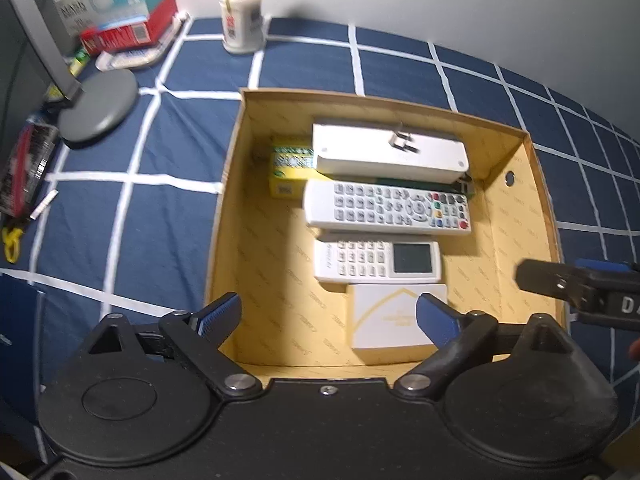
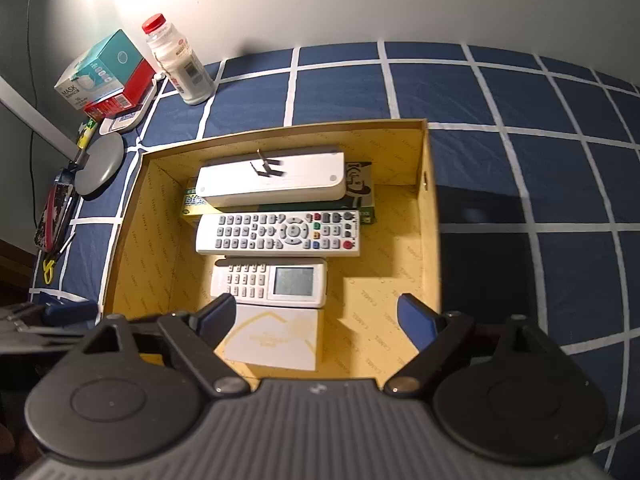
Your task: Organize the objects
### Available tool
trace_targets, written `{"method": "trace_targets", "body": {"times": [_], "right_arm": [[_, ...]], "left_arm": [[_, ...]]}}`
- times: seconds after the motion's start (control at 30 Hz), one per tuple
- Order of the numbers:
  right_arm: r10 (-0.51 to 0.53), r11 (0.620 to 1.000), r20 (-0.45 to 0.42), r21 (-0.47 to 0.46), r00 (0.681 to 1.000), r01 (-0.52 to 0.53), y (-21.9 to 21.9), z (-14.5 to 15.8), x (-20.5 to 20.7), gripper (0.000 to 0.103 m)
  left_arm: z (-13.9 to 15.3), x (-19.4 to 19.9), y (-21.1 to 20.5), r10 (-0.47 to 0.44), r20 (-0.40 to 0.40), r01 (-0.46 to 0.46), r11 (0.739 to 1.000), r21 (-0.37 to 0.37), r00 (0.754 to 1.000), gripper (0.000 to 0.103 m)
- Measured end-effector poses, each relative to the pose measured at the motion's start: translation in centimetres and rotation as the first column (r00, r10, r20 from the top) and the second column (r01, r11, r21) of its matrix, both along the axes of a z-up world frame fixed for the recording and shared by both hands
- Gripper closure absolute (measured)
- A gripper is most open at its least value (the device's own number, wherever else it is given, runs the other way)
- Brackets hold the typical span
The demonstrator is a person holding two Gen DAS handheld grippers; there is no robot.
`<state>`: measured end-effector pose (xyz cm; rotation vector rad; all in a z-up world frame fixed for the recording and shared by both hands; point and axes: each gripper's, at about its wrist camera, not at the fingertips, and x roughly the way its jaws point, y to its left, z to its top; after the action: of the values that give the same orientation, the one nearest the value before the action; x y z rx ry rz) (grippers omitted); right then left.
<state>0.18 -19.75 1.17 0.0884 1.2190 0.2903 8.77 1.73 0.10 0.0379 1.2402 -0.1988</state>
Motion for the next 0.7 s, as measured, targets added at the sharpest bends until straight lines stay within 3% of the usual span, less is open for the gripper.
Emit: {"method": "trace_targets", "body": {"times": [0.17,0.5,0.7], "right_arm": [[-0.001,1.0,0.003,-0.022,1.0,0.001,-0.6,0.6,-1.0,0.011],[-0.007,0.999,-0.004,-0.031,1.0,0.007,-1.4,0.9,-2.3,0.0],[-0.007,0.999,-0.011,-0.048,1.0,0.007,-1.4,0.7,-2.6,0.0]], "left_arm": [[1.1,-0.6,0.5,0.022,0.033,-0.023,0.999,0.04,0.999,0.0],[1.6,-1.2,1.4,0.04,0.051,-0.042,0.998,0.055,0.998,0.0],[1.7,-1.4,1.6,0.04,0.054,-0.043,0.998,0.048,0.998,0.0]]}}
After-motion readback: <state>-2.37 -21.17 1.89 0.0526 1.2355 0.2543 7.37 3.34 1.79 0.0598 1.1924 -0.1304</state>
